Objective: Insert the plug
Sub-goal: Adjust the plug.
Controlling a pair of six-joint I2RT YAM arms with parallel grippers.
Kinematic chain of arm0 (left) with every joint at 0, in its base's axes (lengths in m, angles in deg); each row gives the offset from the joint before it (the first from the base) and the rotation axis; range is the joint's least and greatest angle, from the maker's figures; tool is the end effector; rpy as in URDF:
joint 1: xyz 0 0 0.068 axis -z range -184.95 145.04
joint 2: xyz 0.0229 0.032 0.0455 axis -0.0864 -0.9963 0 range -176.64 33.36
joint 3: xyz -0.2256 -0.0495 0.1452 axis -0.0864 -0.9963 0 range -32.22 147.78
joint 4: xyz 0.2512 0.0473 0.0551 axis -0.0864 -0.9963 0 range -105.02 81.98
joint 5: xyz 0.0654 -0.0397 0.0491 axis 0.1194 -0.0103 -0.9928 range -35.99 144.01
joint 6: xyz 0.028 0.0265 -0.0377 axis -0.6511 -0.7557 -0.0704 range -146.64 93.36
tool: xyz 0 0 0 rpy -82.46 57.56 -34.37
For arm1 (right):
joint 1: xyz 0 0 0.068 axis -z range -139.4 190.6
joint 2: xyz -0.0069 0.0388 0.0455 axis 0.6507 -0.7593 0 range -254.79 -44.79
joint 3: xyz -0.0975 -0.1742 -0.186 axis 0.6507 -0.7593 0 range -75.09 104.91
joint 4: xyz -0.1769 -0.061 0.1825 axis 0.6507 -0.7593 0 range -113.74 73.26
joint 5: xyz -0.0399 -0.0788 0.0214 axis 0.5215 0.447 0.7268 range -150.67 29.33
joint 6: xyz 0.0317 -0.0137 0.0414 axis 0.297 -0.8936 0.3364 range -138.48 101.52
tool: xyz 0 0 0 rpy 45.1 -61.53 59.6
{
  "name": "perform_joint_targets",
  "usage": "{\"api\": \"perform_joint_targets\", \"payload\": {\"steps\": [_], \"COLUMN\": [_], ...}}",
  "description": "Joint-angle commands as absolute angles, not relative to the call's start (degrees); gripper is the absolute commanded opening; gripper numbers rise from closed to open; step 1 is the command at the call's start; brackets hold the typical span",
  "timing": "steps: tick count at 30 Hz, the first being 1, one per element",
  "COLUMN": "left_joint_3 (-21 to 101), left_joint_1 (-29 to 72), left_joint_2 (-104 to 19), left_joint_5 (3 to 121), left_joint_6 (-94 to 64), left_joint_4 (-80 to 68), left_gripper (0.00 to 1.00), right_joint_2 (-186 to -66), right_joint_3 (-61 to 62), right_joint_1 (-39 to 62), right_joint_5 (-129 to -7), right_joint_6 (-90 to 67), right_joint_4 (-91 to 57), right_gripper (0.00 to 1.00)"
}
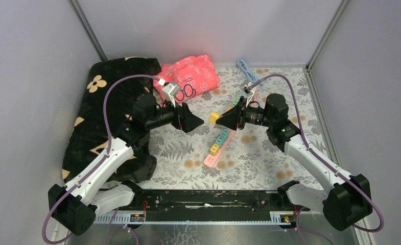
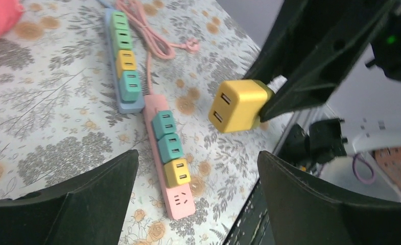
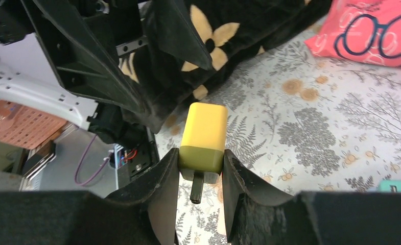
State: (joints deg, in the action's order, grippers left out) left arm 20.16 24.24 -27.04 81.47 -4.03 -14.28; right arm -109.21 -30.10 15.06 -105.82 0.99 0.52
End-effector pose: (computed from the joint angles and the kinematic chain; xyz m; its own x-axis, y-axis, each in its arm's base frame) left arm 0.2041 -0.1329 0.3423 -0.5151 -0.1029 -0.8509 0.6769 0.5602 -0.4775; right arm 0.2201 0.1331 0.3230 -0.3465 0.0949 -0.9332 -0.8780 0.3174 0.3583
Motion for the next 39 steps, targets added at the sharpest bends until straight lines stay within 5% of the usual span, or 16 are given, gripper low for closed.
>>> {"api": "perform_joint_targets", "payload": {"steps": [1, 39], "left_joint_3": [22.8, 23.0], "left_joint_1": [24.0, 27.5], "left_joint_2": [-26.0, -32.1], "left_joint_5": [94.5, 106.8], "left_joint_6": [-10.6, 1.2], "left_joint_4": [-15.2, 1.3], "left_gripper": [0.93, 0.53], "right_joint_2": [-109.4, -117.1], "right_joint_3": [-25.8, -26.7], "right_joint_1": [15.7, 15.6], "right_joint_5": [-115.4, -129.8], "right_joint_6": [1.5, 27.3], "right_joint_4": [1.7, 34.0], "right_gripper": [0.0, 0.0]}}
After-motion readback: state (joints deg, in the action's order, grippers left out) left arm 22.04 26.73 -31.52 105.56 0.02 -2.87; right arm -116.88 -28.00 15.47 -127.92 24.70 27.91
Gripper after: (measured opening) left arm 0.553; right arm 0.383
